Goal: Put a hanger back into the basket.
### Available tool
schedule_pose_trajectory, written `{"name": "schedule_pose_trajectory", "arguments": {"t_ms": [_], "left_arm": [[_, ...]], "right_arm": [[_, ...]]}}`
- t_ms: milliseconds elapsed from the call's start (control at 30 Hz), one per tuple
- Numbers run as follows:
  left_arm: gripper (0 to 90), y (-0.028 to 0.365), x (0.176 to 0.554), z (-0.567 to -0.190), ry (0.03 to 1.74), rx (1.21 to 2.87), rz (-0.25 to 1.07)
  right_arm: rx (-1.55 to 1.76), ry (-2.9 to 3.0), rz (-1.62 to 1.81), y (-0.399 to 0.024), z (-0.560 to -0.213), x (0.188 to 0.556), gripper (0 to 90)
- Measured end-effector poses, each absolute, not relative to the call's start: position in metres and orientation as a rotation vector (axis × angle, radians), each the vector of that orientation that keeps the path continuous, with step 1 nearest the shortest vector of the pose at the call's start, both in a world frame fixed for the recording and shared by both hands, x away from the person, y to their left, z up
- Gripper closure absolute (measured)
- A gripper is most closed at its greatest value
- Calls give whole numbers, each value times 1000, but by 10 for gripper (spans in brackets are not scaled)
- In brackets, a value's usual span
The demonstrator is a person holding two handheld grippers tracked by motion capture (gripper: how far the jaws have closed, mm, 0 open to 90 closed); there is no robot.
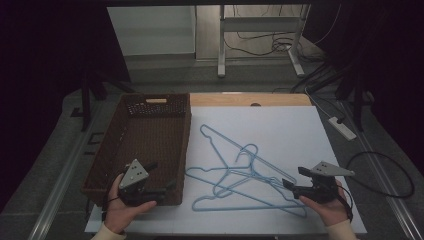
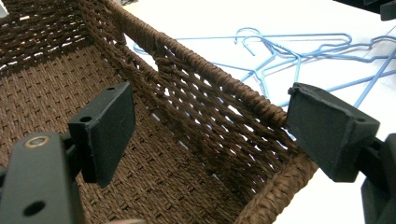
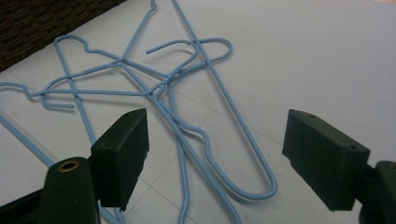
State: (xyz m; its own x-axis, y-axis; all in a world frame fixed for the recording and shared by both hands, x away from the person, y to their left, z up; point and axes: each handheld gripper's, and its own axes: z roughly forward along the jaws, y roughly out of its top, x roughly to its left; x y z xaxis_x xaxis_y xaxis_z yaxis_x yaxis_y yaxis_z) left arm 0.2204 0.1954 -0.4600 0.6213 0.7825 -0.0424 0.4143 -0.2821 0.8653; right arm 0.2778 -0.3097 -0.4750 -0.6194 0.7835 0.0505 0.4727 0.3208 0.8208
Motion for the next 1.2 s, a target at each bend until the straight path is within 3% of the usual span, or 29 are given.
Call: {"name": "schedule_pose_trajectory", "arguments": {"t_ms": [633, 900, 1200], "left_arm": [[180, 193, 225, -461, 933, 1908, 494], [183, 191, 225, -457, 915, 1907, 498], [184, 193, 224, -457, 914, 1901, 504]], "right_arm": [[1136, 2257, 1190, -306, -476, 282, 250], [1167, 2282, 1149, -289, -456, 299, 249], [1157, 2375, 1012, -253, -444, 318, 336]]}}
